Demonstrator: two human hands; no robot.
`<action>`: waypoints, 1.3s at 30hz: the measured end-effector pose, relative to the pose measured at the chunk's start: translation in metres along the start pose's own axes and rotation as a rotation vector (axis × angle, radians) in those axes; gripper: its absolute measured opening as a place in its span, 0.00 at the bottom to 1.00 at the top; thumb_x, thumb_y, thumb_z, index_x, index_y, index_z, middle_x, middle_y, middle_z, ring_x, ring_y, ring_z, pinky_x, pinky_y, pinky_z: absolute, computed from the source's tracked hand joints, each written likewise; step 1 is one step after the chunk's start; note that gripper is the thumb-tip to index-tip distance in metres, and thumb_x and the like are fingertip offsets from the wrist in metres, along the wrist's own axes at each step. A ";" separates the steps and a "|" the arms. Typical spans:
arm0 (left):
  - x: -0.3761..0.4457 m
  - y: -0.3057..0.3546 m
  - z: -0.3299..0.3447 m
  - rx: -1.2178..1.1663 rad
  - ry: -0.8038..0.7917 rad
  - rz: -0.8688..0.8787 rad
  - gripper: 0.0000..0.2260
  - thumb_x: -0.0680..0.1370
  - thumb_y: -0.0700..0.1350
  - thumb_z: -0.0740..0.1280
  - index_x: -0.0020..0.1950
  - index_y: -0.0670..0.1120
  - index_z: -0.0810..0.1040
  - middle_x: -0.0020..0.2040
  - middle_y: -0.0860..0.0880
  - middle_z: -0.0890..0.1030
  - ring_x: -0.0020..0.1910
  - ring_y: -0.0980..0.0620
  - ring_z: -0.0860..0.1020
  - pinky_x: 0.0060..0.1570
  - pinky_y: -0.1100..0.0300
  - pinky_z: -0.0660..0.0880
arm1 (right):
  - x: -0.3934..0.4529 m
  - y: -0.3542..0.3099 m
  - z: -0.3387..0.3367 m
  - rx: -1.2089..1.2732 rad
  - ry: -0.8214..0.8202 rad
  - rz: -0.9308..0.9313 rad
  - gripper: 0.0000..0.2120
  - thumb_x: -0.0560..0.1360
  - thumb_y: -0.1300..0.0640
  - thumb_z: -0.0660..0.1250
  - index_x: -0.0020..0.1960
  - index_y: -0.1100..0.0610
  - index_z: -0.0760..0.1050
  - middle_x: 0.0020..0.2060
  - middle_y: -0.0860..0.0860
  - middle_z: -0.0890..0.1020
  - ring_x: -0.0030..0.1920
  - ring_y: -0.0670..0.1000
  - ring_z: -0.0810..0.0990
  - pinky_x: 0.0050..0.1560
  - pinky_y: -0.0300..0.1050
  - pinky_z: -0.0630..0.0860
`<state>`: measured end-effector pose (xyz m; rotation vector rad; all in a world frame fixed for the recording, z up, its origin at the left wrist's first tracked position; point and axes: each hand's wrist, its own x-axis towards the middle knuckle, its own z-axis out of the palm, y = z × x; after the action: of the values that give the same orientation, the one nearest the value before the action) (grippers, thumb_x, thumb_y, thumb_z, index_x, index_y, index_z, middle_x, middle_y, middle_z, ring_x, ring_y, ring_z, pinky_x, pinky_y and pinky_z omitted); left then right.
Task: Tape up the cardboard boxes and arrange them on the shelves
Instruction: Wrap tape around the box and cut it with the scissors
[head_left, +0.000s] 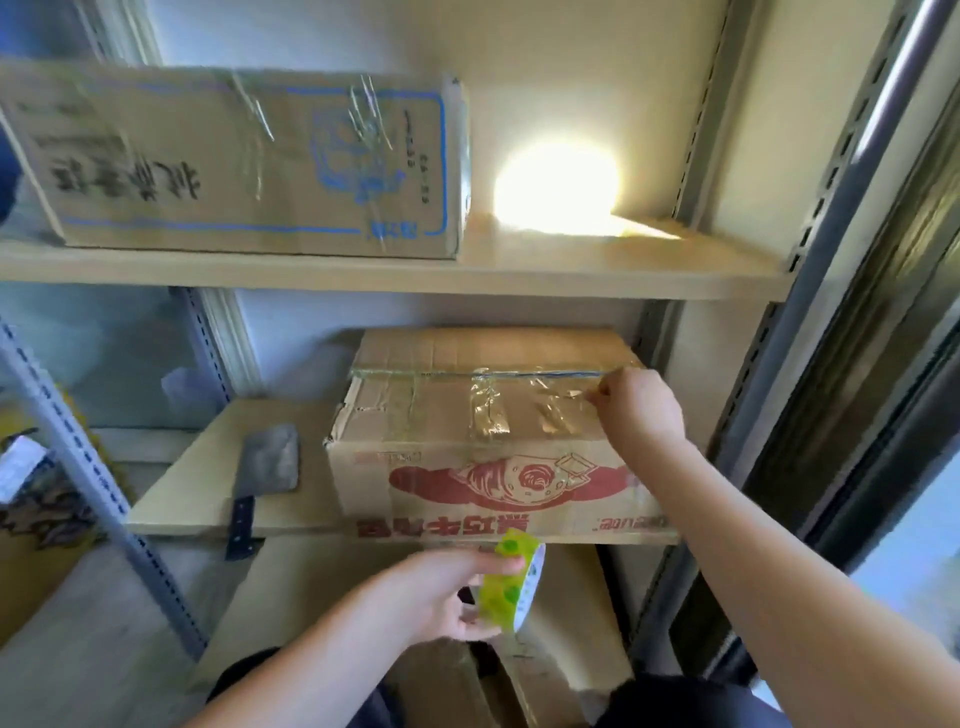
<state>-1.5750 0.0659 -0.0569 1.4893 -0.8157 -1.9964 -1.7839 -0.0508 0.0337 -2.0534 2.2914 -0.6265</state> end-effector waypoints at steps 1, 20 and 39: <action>-0.013 0.007 0.001 0.015 0.010 0.033 0.32 0.62 0.41 0.83 0.63 0.43 0.77 0.60 0.41 0.80 0.57 0.39 0.80 0.57 0.42 0.78 | 0.010 -0.007 0.007 -0.033 -0.036 -0.001 0.06 0.78 0.59 0.66 0.49 0.59 0.81 0.31 0.51 0.73 0.34 0.54 0.76 0.35 0.44 0.73; -0.147 0.090 -0.022 0.968 0.311 0.745 0.12 0.67 0.54 0.78 0.42 0.54 0.77 0.42 0.58 0.75 0.42 0.58 0.73 0.46 0.59 0.69 | -0.068 -0.086 -0.026 1.025 -0.678 0.054 0.26 0.73 0.31 0.64 0.58 0.49 0.81 0.53 0.53 0.84 0.51 0.56 0.83 0.47 0.48 0.81; -0.195 0.163 -0.019 0.707 0.490 0.966 0.05 0.75 0.41 0.73 0.44 0.50 0.87 0.43 0.52 0.87 0.48 0.53 0.84 0.55 0.60 0.78 | -0.113 -0.128 -0.078 1.994 -0.932 0.428 0.15 0.78 0.62 0.56 0.58 0.59 0.78 0.46 0.58 0.85 0.37 0.57 0.85 0.20 0.59 0.76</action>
<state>-1.4970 0.0889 0.1843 1.3894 -1.6779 -0.6186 -1.6656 0.0716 0.1133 -0.4942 0.5715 -0.9040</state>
